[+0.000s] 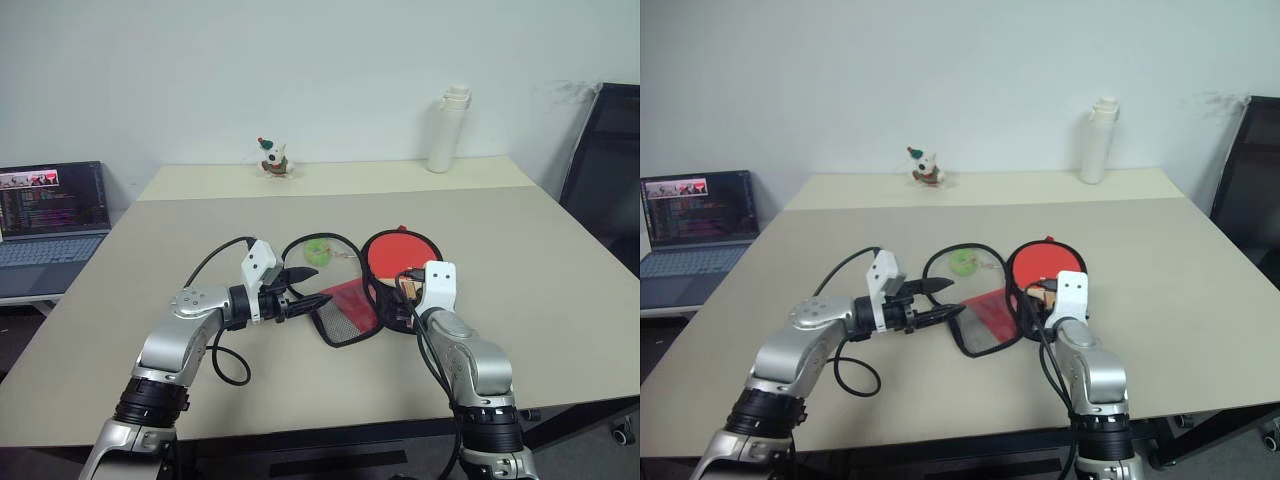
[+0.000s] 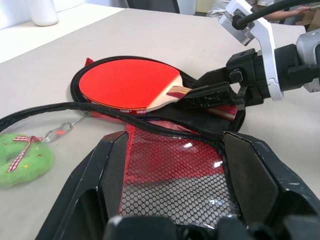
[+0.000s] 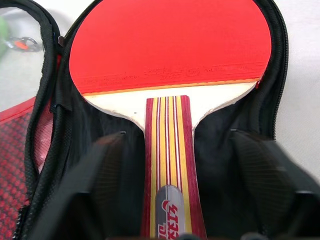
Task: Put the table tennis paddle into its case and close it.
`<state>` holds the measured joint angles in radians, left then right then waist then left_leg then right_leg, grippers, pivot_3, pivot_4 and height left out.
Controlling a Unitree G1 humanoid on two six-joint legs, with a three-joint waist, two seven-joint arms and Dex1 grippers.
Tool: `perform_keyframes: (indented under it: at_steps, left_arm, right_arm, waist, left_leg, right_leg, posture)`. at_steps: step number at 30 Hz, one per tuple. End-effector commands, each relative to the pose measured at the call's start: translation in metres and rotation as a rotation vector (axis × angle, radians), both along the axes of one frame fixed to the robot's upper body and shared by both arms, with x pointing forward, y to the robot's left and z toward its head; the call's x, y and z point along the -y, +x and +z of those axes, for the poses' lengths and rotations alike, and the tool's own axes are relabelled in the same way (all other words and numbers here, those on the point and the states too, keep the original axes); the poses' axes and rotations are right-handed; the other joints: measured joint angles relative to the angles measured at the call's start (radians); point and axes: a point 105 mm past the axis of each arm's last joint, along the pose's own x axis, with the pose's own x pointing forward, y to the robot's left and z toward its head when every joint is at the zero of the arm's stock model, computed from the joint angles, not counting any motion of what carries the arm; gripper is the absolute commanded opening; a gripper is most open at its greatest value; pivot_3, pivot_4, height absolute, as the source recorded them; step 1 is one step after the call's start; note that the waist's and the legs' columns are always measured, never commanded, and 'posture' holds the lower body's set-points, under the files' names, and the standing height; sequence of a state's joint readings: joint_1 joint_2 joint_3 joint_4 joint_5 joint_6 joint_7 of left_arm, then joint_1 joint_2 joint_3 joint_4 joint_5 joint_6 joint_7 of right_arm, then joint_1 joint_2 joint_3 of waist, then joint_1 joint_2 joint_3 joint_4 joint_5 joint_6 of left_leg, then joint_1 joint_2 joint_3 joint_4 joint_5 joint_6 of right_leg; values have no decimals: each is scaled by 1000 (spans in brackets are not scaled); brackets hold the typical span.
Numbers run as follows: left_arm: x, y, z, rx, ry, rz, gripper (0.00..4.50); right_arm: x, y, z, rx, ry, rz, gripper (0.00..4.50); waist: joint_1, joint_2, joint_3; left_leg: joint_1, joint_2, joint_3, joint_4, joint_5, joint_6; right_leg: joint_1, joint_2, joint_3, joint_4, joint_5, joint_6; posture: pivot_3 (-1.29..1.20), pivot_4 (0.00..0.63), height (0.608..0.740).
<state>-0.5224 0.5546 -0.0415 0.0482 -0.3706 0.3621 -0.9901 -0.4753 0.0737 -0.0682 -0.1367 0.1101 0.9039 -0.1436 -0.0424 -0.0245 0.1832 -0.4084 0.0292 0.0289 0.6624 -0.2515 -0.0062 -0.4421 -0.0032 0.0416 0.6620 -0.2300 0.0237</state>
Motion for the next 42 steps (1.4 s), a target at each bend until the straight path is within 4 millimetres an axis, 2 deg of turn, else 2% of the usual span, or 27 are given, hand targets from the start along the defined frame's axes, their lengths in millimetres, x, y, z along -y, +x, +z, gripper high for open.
perform_keyframes:
  at_steps: [1, 3, 4, 6, 7, 9, 15, 16, 23, 27, 33, 38, 42]
  left_arm:
    - [-6, 1, 8, 50, -1, 30, 3276]
    - [-12, 4, 6, 45, 5, 67, 3276]
    - [-18, 7, 3, 38, 14, 100, 3276]
    - [-29, 12, -3, 26, 43, 154, 3276]
    - [-35, 16, -7, 13, 57, 183, 2886]
    - [-43, 19, -12, 3, 78, 217, 2379]
    - [-62, 33, -25, -18, 130, 311, 173]
    - [-66, 35, -28, -27, 144, 322, 25]
    - [-73, 45, -52, -72, 217, 357, 25]
    - [-64, 53, -59, -82, 191, 357, 25]
    - [-31, 71, -55, -56, 122, 318, 25]
    - [6, 83, -37, -7, 101, 244, 25]
    - [41, 87, -9, 57, 62, 159, 25]
  right_arm:
    - [-12, -4, 34, 112, 26, 121, 4459]
    - [-19, -13, 53, 159, 56, 235, 4459]
    - [-23, -22, 68, 200, 65, 343, 4459]
    - [-28, -44, 86, 235, 57, 539, 4459]
    - [-25, -55, 91, 234, 44, 617, 4500]
    - [-19, -68, 96, 226, 16, 700, 4500]
    - [4, -82, 104, 233, -63, 767, 4500]
    - [6, -83, 105, 231, -77, 779, 4500]
    - [13, -85, 103, 222, -121, 791, 4500]
    - [13, -84, 101, 222, -135, 793, 4500]
    - [13, -85, 97, 217, -159, 805, 4500]
    - [20, -85, 96, 209, -178, 794, 4500]
    - [36, -86, 97, 193, -198, 765, 4500]
  waist:
    - [0, 0, 0]
    - [0, 0, 0]
    - [1, 0, 0]
    - [2, 0, 0]
    - [3, 0, 0]
    - [5, -1, -1]
    - [7, -2, -1]
    - [7, -2, -1]
    - [10, -2, -1]
    - [12, -2, -1]
    - [16, -4, -2]
    - [16, -5, -2]
    - [16, -5, -2]
  left_leg:
    - [0, 0, 0, 0, 0, 0]
    - [0, 0, 0, 0, 0, 0]
    - [0, 0, 0, 0, 0, 0]
    - [0, 0, 0, 0, 0, 0]
    - [0, 0, 0, 1, 0, 0]
    - [1, 0, -1, 0, 0, 0]
    - [2, 0, 0, 1, 0, 0]
    - [2, 0, 0, 1, 0, 0]
    - [2, -1, 1, 1, 0, 0]
    - [2, -1, 1, 1, 0, 0]
    - [1, -2, 0, 2, 0, 0]
    - [0, -3, 0, 2, 0, 0]
    - [0, -3, 0, 2, 0, 0]
  right_leg:
    - [0, 0, 0, 0, 0, 0]
    - [0, 0, 0, 0, 0, 0]
    - [0, 0, 0, 0, 0, 0]
    - [0, 0, -1, 0, 0, 0]
    - [0, 0, -1, 0, 0, 0]
    - [1, 0, -3, -1, 0, 0]
    - [2, 0, -2, 0, 0, 0]
    - [2, 0, -2, 0, 0, 0]
    - [2, 0, -2, 0, 0, 0]
    - [2, 0, -2, 0, 0, 0]
    - [3, 0, -3, 0, 0, 1]
    - [2, 0, -3, -1, 0, 1]
    - [2, 0, -3, -1, 0, 1]
  posture:
    - [0, 150, 740]
    - [0, 150, 740]
    - [0, 150, 740]
    - [0, 150, 740]
    - [0, 150, 740]
    - [0, 150, 740]
    - [0, 150, 740]
    - [0, 150, 740]
    - [0, 150, 740]
    - [0, 150, 740]
    - [0, 150, 740]
    - [0, 150, 740]
    - [0, 150, 740]
